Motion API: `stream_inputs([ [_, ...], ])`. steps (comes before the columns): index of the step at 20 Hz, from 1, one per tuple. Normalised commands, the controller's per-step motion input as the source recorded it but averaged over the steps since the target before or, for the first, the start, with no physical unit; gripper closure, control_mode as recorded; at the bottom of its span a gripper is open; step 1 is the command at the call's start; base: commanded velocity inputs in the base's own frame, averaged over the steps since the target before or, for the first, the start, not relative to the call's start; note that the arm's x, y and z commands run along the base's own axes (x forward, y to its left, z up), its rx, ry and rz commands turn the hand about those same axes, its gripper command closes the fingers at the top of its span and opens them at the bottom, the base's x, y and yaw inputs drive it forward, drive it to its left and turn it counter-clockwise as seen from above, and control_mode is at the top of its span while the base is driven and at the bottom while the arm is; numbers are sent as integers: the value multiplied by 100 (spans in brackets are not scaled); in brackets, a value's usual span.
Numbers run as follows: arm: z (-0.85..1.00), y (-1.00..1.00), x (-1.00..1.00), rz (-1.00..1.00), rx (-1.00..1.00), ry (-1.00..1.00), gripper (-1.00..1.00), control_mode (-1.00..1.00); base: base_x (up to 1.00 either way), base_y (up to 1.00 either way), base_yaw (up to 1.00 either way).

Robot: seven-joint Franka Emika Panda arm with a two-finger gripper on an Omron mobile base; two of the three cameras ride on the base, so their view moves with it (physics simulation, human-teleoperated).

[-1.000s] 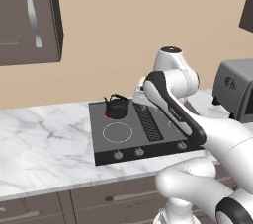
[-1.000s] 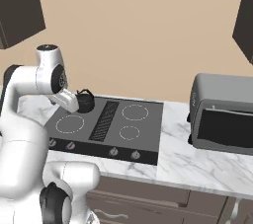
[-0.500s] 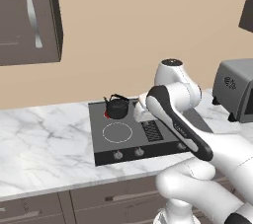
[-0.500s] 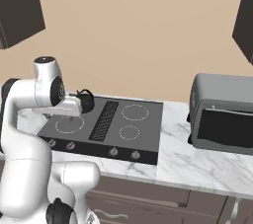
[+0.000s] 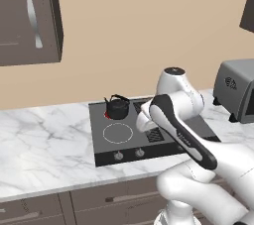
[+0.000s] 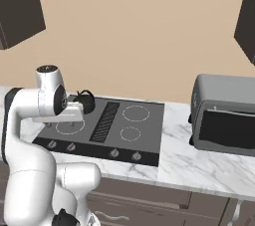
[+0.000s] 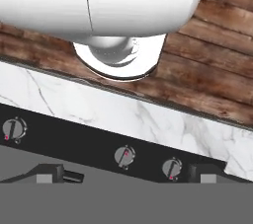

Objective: The kettle is done boiling. Turn off the stove, then wait for 300 timesteps before moving the kettle to the dining table.

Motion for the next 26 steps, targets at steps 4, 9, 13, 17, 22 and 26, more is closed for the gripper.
stream_inputs([
  [4,-30,21,0,-7,-3,0,-100,-100,0,0,0],
  [9,-31,18,0,-16,-3,0,-100,-100,0,0,0],
  [13,-26,2,0,-18,0,1,-100,-100,0,0,0],
  [17,-22,0,0,-13,0,2,-100,-100,0,0,0],
  [22,-23,0,6,-9,0,6,-100,-100,0,0,0],
  [26,-23,0,19,-4,0,6,-100,-100,0,0,0],
])
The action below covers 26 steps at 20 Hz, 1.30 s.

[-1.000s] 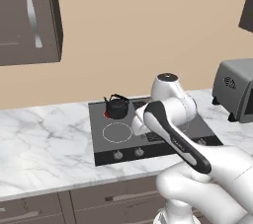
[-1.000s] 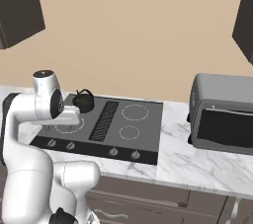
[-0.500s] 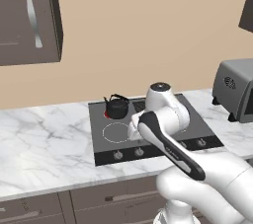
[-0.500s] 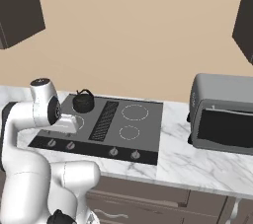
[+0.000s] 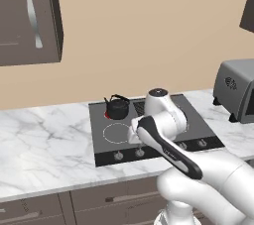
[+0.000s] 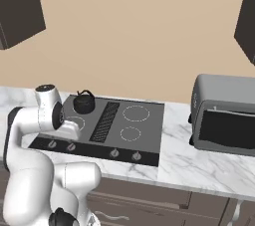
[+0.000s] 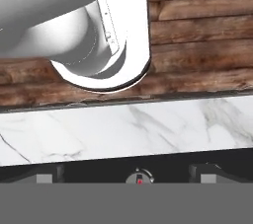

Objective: The kettle is done boiling. Turn off the stove, then wait for 300 timesteps before moving the kettle to the dining table.

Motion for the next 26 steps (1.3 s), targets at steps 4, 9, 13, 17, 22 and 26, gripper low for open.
stream_inputs([
  [4,-23,0,20,-3,0,1,-100,-100,0,0,0],
  [9,-26,2,18,-3,0,1,-100,-100,0,0,0],
  [13,-30,7,16,-3,0,2,-100,-100,0,0,0],
  [17,-28,7,15,-3,0,2,-100,-100,0,0,0],
  [22,-21,5,17,-2,0,1,-100,-100,0,0,0],
  [26,-18,3,18,-1,0,0,-100,-100,0,0,0],
])
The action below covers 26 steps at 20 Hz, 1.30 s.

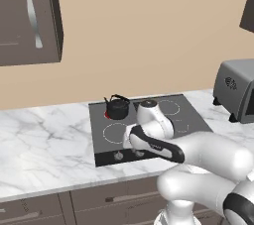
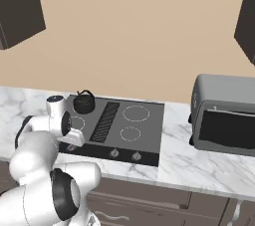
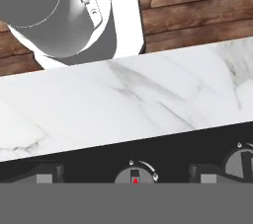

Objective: The kettle is done boiling. Turn off the stove, then wait for 300 timesteps before moving the kettle to the dining table.

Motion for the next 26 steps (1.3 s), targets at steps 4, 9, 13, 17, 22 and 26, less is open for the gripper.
stream_inputs([
  [4,-17,3,17,0,0,0,-100,-100,0,0,0],
  [9,-17,1,15,0,0,0,-100,-100,0,0,0],
  [13,-16,0,16,0,0,0,-100,-100,0,0,0],
  [17,-16,0,8,0,0,0,-100,-100,0,0,0],
  [22,-17,1,5,0,0,0,-100,-100,0,0,0],
  [26,-14,0,0,0,0,0,-100,-100,0,0,0],
])
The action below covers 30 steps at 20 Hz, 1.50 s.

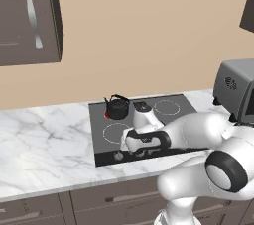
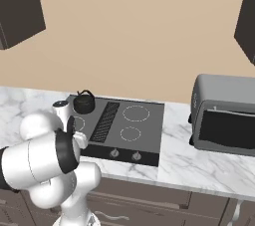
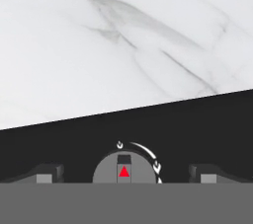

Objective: The kettle is done boiling. Turn off the stove, then wait for 300 timesteps before moving the kettle to the dining table.

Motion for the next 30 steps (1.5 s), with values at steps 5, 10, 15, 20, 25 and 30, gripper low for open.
stream_inputs([
  [5,-13,0,0,0,0,0,-100,-100,0,0,0],
  [10,-11,3,3,0,0,0,100,-100,0,0,0],
  [15,-3,0,0,0,0,0,100,-100,0,0,0],
  [20,-2,0,-12,0,0,0,100,-100,0,0,0],
  [25,-7,0,-13,-7,0,0,100,-100,0,0,0],
  [30,-6,0,-1,-17,0,0,100,-100,0,0,0],
])
